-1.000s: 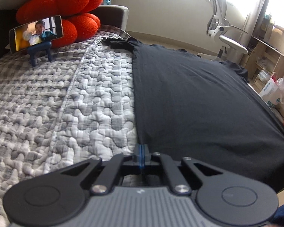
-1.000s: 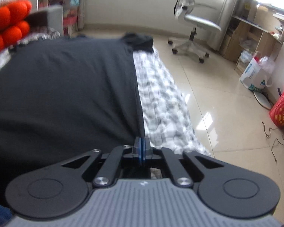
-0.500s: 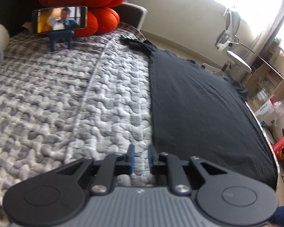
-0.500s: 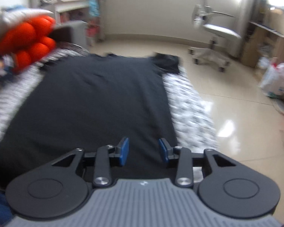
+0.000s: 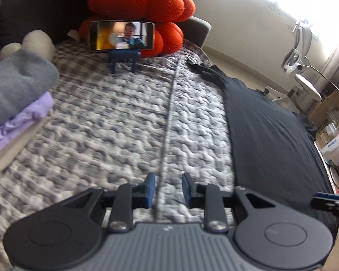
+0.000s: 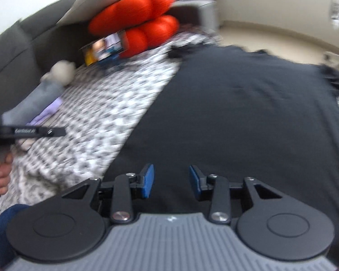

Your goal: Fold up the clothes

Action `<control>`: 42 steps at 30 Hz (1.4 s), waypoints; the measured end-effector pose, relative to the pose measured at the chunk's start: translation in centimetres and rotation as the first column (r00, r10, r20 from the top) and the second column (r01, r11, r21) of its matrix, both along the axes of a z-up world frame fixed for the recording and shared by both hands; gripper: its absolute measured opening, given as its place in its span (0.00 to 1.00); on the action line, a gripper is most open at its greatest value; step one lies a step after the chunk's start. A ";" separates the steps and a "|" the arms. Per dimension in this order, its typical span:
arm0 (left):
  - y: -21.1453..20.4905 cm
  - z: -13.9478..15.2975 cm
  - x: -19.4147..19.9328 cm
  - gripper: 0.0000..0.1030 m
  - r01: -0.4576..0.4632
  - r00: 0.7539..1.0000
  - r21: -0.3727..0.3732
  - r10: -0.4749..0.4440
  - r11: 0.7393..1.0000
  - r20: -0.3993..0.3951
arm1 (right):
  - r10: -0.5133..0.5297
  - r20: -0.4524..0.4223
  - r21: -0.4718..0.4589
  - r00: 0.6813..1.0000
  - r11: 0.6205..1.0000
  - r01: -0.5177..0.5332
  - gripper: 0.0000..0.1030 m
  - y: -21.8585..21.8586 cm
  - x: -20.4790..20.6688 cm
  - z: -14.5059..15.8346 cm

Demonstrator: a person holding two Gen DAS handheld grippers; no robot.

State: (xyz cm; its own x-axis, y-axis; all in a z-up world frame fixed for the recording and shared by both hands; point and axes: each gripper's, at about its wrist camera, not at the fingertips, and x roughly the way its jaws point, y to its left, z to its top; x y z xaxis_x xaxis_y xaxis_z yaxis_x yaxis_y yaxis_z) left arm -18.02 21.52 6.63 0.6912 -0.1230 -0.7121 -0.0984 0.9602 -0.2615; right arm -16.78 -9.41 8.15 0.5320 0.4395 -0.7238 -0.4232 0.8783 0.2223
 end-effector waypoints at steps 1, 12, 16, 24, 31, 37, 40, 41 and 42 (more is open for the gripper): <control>0.3 0.0 0.0 0.26 -0.001 1.000 0.000 0.001 1.000 -0.001 | 0.031 -0.018 0.005 0.999 1.000 -0.031 0.38 1.1 0.5 -0.2; 1.5 -1.8 0.8 0.26 -0.015 0.999 -0.055 0.013 0.998 -0.035 | 0.175 -0.163 -0.047 0.971 0.982 -0.185 0.38 10.1 4.3 -3.2; 1.1 -2.0 1.4 0.26 -0.006 0.999 -0.062 0.004 0.998 -0.035 | 0.154 -0.178 -0.110 0.972 0.978 -0.176 0.10 10.6 4.9 -4.3; 0.1 -2.0 2.4 0.26 0.013 0.999 -0.087 -0.015 0.996 -0.030 | 0.069 -0.253 0.115 0.965 0.993 -0.041 0.01 5.9 5.9 -4.3; -1.2 -2.2 3.3 0.26 0.031 0.999 -0.126 -0.037 0.991 -0.038 | 0.028 -0.265 0.268 0.964 0.962 0.046 0.01 2.1 5.6 -3.3; -2.4 -2.2 3.9 0.27 0.049 0.998 -0.169 -0.057 0.984 -0.042 | 0.019 -0.302 0.382 0.953 0.918 0.103 0.01 -0.7 6.0 -3.5; -3.0 -2.1 4.2 0.28 0.061 0.997 -0.168 -0.069 0.984 -0.041 | -0.013 -0.327 0.430 0.945 0.889 0.161 0.01 -2.9 6.1 -4.2; -3.2 -2.1 4.4 0.28 0.065 0.996 -0.170 -0.073 0.983 -0.044 | -0.025 -0.335 0.443 0.942 0.878 0.181 0.01 -3.7 6.1 -4.4; -3.4 -2.1 4.6 0.28 0.069 0.996 -0.171 -0.078 0.983 -0.047 | -0.037 -0.341 0.449 0.939 0.872 0.197 0.01 -4.4 6.0 -4.5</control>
